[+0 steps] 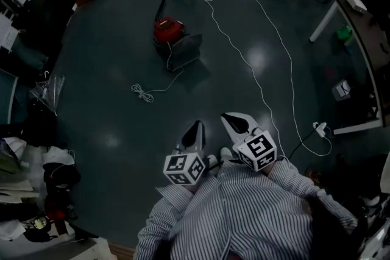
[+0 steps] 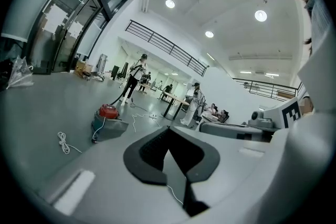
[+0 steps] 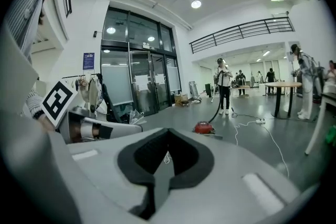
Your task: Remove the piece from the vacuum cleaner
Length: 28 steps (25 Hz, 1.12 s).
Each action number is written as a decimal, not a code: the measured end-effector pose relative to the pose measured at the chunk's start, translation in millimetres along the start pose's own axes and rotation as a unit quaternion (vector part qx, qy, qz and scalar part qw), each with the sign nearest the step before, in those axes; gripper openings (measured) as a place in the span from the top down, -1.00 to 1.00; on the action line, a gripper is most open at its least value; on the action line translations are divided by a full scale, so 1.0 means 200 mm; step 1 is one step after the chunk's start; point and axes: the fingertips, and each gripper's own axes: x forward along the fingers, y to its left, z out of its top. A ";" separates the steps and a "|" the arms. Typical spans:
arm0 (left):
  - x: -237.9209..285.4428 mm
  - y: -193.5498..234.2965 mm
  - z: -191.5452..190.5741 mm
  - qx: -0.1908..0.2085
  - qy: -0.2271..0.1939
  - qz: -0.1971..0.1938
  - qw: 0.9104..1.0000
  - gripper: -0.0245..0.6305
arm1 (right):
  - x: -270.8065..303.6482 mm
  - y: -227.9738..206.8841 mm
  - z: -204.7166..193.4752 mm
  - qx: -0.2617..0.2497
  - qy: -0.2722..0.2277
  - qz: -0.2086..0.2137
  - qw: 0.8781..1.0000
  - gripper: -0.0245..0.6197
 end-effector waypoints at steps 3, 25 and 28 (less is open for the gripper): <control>0.02 0.02 0.01 0.002 0.000 0.006 1.000 0.91 | 0.02 -0.03 0.00 0.001 0.000 -0.002 1.000 0.92; 0.48 0.16 0.06 -0.016 0.007 0.039 0.999 0.91 | 0.29 -0.41 -0.04 0.007 0.038 0.037 0.999 0.92; 0.59 0.26 0.11 -0.008 0.010 0.038 0.999 0.91 | 0.43 -0.47 -0.01 0.008 0.039 0.038 0.998 0.92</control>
